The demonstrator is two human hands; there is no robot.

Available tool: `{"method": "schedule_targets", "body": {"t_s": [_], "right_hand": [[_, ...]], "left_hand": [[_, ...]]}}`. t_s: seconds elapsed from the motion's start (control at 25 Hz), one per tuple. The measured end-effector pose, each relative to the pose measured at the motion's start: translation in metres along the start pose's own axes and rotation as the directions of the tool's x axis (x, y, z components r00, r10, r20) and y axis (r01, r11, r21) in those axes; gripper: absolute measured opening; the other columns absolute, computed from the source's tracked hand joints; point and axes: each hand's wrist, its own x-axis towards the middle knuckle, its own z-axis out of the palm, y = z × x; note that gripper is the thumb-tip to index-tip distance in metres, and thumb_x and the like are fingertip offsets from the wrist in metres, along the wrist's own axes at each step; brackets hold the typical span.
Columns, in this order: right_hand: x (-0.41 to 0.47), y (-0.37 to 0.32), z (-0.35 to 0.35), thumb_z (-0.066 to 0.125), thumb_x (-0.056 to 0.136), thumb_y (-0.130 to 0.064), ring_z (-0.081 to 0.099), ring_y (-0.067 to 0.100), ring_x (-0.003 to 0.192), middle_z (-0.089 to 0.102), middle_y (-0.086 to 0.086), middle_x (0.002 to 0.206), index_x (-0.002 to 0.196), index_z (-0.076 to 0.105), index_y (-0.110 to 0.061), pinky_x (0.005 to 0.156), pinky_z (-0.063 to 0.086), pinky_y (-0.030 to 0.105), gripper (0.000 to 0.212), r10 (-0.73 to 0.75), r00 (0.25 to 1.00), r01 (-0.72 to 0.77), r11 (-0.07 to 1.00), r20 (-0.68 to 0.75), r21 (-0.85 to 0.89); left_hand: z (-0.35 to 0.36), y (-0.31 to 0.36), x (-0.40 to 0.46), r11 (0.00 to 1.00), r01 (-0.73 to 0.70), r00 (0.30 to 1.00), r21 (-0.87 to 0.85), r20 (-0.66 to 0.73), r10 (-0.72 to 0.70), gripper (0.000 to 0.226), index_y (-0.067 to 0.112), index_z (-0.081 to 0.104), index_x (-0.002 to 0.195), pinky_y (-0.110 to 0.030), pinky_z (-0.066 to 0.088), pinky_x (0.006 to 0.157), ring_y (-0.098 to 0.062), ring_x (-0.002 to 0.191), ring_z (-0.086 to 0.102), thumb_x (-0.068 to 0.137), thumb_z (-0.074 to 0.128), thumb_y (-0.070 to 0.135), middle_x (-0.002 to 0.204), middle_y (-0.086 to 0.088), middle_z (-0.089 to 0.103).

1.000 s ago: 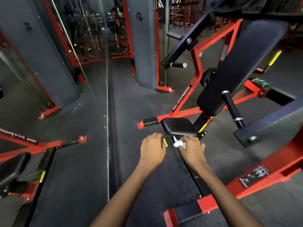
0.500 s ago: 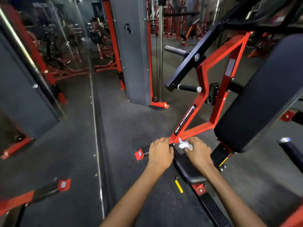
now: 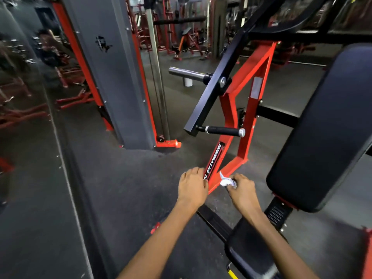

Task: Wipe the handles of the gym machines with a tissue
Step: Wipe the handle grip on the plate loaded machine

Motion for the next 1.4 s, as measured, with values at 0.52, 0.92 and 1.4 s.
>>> {"method": "schedule_targets", "body": {"t_s": [0.52,0.92,1.4], "right_hand": [[0.234,0.000,0.091,0.054,0.089,-0.006,0.062,0.017,0.066,0.069,0.007,0.069,0.082,0.070,0.005,0.058,0.040,0.012,0.021,0.295,0.934,-0.291,0.955,-0.200,0.051],[0.339,0.041,0.104,0.049,0.085,0.007,0.041,0.029,0.106,0.049,0.013,0.115,0.108,0.057,-0.002,0.080,0.046,0.039,0.026,0.312,0.780,-0.566,0.722,-0.543,-0.398],[0.370,-0.007,0.198,0.042,0.095,-0.012,0.050,0.021,0.090,0.050,0.008,0.102,0.098,0.054,-0.006,0.078,0.043,0.034,0.014,0.424,0.869,-0.441,0.897,-0.256,-0.012]], "left_hand": [[0.045,-0.096,0.296,0.948,-0.305,0.951,-0.094,0.022,0.308,0.052,0.008,0.042,0.142,-0.033,0.020,0.116,-0.023,0.140,0.034,0.092,0.052,0.014,0.149,-0.008,0.042],[0.110,-0.136,0.486,0.807,-0.591,0.807,0.019,0.043,0.589,0.070,0.005,0.013,0.152,-0.038,0.002,0.120,-0.022,0.149,0.000,0.095,0.050,0.021,0.160,-0.008,-0.003],[0.142,-0.152,0.489,0.768,-0.635,0.772,-0.081,-0.092,0.629,0.062,0.004,0.008,0.152,-0.040,0.005,0.121,-0.023,0.149,0.007,0.095,0.027,0.021,0.162,-0.011,0.007]]}}
